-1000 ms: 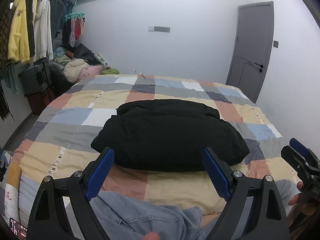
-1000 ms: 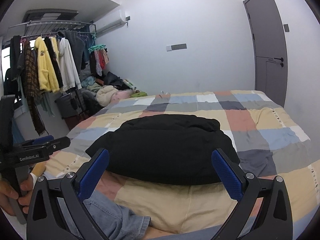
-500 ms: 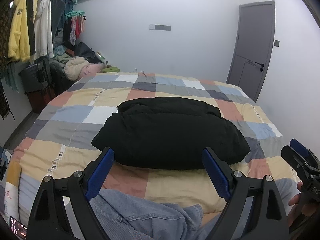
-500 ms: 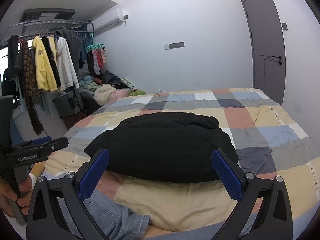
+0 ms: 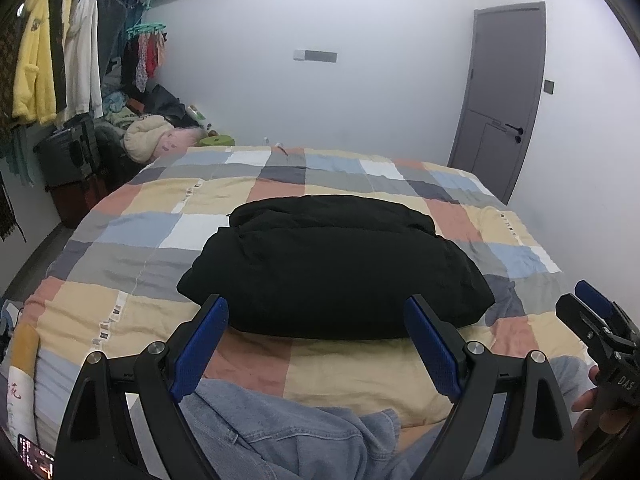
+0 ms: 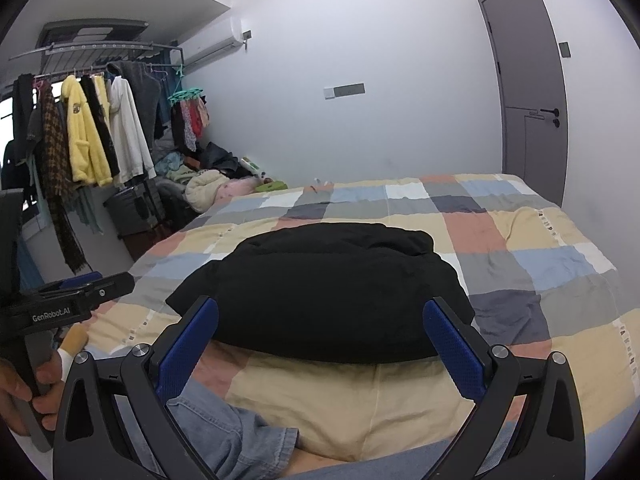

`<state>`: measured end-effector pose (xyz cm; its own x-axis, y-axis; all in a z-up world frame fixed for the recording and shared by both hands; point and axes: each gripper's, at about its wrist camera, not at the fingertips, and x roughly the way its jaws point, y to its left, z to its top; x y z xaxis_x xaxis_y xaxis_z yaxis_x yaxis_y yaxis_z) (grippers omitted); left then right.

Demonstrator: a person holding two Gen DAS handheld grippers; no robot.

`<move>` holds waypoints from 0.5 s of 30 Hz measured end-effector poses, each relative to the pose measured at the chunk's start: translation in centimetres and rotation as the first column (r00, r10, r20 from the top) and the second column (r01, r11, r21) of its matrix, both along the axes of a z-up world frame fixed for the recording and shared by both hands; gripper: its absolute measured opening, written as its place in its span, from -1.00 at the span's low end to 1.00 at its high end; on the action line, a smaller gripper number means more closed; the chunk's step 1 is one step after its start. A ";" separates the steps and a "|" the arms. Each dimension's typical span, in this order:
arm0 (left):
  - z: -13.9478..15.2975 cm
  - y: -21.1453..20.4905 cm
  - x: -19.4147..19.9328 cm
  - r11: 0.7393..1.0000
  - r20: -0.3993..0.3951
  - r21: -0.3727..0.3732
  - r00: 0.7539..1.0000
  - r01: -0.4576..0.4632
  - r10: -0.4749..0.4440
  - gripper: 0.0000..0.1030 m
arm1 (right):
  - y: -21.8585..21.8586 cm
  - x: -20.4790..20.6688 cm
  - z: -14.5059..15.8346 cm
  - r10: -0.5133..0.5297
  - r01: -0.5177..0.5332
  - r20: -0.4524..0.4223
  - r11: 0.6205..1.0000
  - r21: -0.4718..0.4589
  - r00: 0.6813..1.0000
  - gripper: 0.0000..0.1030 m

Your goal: Fold large clothes

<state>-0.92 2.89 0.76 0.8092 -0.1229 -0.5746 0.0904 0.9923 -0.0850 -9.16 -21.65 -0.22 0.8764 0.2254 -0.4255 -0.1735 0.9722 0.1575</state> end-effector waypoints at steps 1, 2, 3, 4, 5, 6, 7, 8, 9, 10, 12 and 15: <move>0.0 0.0 0.0 1.000 -0.002 0.002 1.000 0.001 -0.001 0.75 | 0.0 0.0 0.0 0.000 0.000 0.000 1.000 0.001 1.000 1.00; -0.1 0.0 -0.1 1.000 -0.003 0.001 1.000 0.002 -0.002 0.75 | 0.0 0.0 0.0 0.000 0.000 -0.001 1.000 0.001 1.000 1.00; -0.1 0.0 -0.1 1.000 -0.003 -0.003 1.000 0.004 -0.004 0.75 | 0.0 0.0 0.0 0.001 -0.001 -0.003 1.000 0.001 1.000 1.00; -0.1 0.0 -0.1 1.000 -0.003 -0.004 1.000 0.006 -0.006 0.75 | 0.0 0.0 -0.1 0.000 0.000 -0.005 1.000 0.002 1.000 1.00; -0.1 -0.1 -0.1 1.000 -0.003 -0.003 1.000 0.006 -0.006 0.75 | -0.1 0.0 -0.1 -0.001 0.001 -0.006 1.000 0.003 1.000 1.00; -0.1 -0.1 -0.1 1.000 -0.002 -0.003 1.000 0.006 -0.006 0.75 | -0.1 0.0 -0.1 -0.003 0.003 -0.007 1.000 0.004 1.000 1.00; -0.1 -0.1 -0.1 1.000 -0.002 -0.004 1.000 0.006 -0.006 0.75 | -0.2 0.0 -0.1 -0.004 0.004 -0.007 1.000 0.005 1.000 1.00; -0.1 -0.1 0.0 1.000 -0.003 -0.005 1.000 0.006 -0.006 0.75 | -0.2 0.0 -0.1 -0.005 0.005 -0.007 1.000 0.006 1.000 1.00; -0.1 -0.1 -0.1 1.000 -0.004 -0.006 1.000 0.007 -0.007 0.75 | -0.3 0.0 -0.1 -0.006 0.006 -0.007 1.000 0.006 1.000 1.00; -0.1 -0.1 0.0 1.000 -0.005 -0.003 1.000 0.006 -0.006 0.75 | -0.3 0.0 -0.1 -0.007 0.007 -0.008 1.000 0.006 1.000 1.00; -0.1 -0.1 -0.1 1.000 -0.003 -0.005 1.000 0.006 -0.006 0.75 | -0.3 0.0 -0.1 -0.008 0.008 -0.007 1.000 0.006 1.000 1.00; -0.2 -0.1 -0.1 1.000 -0.005 -0.010 1.000 0.008 -0.008 0.75 | -0.3 -0.1 -0.1 -0.008 0.008 -0.008 1.000 0.008 1.000 1.00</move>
<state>-1.02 2.77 0.61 0.8052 -0.1356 -0.5773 0.0982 0.9906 -0.0956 -9.22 -21.98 -0.31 0.8746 0.2220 -0.4310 -0.1647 0.9722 0.1666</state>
